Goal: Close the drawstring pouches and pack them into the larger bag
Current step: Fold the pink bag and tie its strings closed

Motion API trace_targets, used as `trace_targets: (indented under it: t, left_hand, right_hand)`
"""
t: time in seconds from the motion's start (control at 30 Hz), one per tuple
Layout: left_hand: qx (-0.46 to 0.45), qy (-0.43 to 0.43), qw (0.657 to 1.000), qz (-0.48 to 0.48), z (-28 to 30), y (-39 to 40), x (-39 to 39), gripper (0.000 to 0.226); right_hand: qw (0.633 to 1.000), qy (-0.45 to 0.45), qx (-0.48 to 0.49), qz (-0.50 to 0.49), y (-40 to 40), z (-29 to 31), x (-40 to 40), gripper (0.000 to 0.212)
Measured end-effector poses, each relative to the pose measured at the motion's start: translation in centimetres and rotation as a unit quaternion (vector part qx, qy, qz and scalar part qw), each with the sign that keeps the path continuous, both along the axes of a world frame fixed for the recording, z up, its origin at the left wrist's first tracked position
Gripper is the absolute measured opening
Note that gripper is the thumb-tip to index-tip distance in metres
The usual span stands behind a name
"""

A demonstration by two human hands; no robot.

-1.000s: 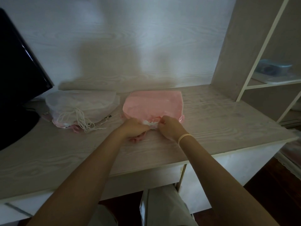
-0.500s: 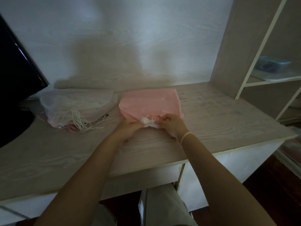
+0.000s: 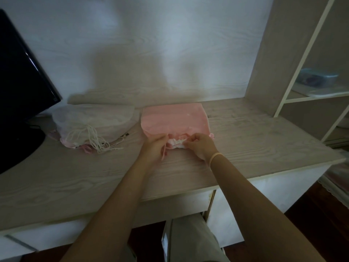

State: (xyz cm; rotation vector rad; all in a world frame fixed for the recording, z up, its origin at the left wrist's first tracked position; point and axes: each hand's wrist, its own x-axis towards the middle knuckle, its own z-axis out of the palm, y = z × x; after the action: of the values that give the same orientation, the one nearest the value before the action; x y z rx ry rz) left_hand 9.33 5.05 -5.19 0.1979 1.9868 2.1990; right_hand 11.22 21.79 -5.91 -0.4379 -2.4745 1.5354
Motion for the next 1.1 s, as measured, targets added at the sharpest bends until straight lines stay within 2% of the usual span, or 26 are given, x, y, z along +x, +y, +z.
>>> trace_targets:
  t: [0.07,0.23,0.33,0.47,0.53,0.67,0.7,0.8,0.83,0.87,0.93,0.97,1.03,1.1]
  left_hand:
    - [-0.018,0.032,0.999,-0.024,0.5,0.9,0.3,0.022]
    - [-0.148,0.121,0.98,-0.054,1.4,2.2,-0.3,0.022]
    - [-0.218,0.178,0.958,-0.054,1.6,2.8,-0.9,0.031]
    - [-0.3,0.21,0.93,-0.015,1.4,3.5,-1.5,0.04]
    - [-0.35,0.228,0.909,-0.015,1.4,3.7,-1.8,0.036]
    - [-0.369,0.213,0.897,-0.115,1.6,3.2,-1.9,0.024]
    - [-0.363,0.205,0.899,-0.132,1.7,2.9,-1.9,0.017]
    - [-0.347,0.191,0.905,-0.154,2.4,2.1,-2.3,0.02]
    - [-0.354,0.192,0.901,-0.163,2.6,2.0,-2.4,0.013]
    - [-0.37,0.187,0.894,-0.17,2.9,1.7,-2.5,0.01]
    - [-0.398,0.182,0.881,-0.177,2.9,1.8,-2.4,0.035]
    - [-0.401,0.182,0.88,-0.177,2.9,1.6,-2.3,0.041]
    - [-0.397,0.172,0.882,-0.187,2.9,1.7,-2.0,0.039]
    - [-0.404,0.144,0.884,-0.185,3.4,1.7,-1.8,0.038]
  right_hand:
    - [1.0,0.002,-0.005,0.003,0.0,-0.1,0.0,0.014]
    - [1.0,0.004,-0.003,0.015,0.1,-0.4,0.1,0.018]
    - [1.0,0.003,0.003,0.022,0.3,-0.4,0.2,0.022]
    - [0.999,-0.003,0.006,0.045,0.5,-0.3,0.5,0.026]
    - [0.996,-0.024,-0.002,0.081,0.7,0.0,1.0,0.031]
    - [0.974,-0.104,-0.061,0.193,1.5,3.3,2.0,0.011]
    - [0.969,-0.117,-0.04,0.215,1.6,4.5,2.1,0.014]
    - [0.95,-0.14,0.095,0.262,1.3,7.9,1.4,0.022]
    - [0.945,-0.149,0.105,0.27,1.2,8.7,1.1,0.024]
    - [0.944,-0.158,0.079,0.277,1.0,9.5,0.5,0.026]
    - [0.947,-0.141,-0.04,0.285,0.9,10.4,-0.9,0.032]
    - [0.946,-0.118,-0.098,0.285,0.6,10.9,-1.7,0.032]
    - [0.942,-0.063,-0.207,0.256,-0.3,11.8,-2.9,0.019]
    - [0.946,-0.018,-0.249,0.206,-1.1,12.1,-3.9,0.021]
